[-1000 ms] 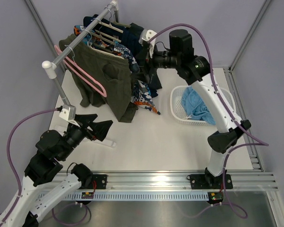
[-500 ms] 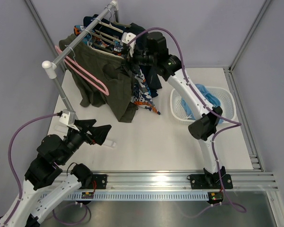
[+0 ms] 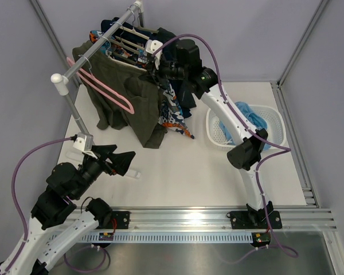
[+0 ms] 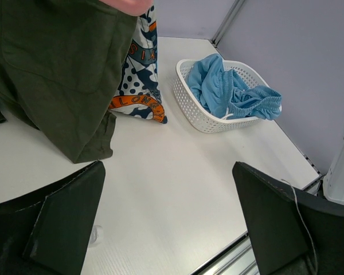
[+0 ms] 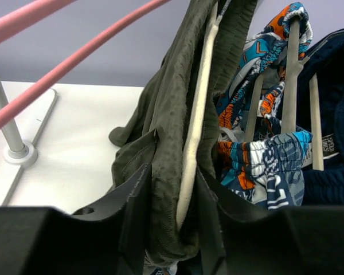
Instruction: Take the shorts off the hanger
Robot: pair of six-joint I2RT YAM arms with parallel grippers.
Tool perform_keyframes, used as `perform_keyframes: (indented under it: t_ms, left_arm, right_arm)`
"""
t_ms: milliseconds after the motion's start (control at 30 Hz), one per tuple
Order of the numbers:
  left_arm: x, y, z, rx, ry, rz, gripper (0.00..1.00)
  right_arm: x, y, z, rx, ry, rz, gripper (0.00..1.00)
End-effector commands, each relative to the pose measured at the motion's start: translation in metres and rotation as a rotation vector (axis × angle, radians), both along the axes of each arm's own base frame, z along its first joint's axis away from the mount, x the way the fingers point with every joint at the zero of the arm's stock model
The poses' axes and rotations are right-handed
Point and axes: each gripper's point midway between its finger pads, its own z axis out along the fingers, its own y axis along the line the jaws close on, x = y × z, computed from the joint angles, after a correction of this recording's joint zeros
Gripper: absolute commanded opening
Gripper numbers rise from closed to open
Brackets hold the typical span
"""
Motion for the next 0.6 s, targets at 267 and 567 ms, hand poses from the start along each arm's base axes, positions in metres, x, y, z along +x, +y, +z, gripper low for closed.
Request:
perform_keyframes:
  t_ms: [267, 567]
  left_arm:
    - [0.001, 0.003, 0.018, -0.030, -0.048, 0.016, 0.99]
    - [-0.001, 0.004, 0.025, -0.052, -0.063, 0.016, 0.99]
  right_arm:
    - [-0.015, 0.009, 0.033, 0.088, -0.025, 0.045, 0.00]
    - [-0.032, -0.006, 0.103, 0.293, 0.052, 0.018, 0.00]
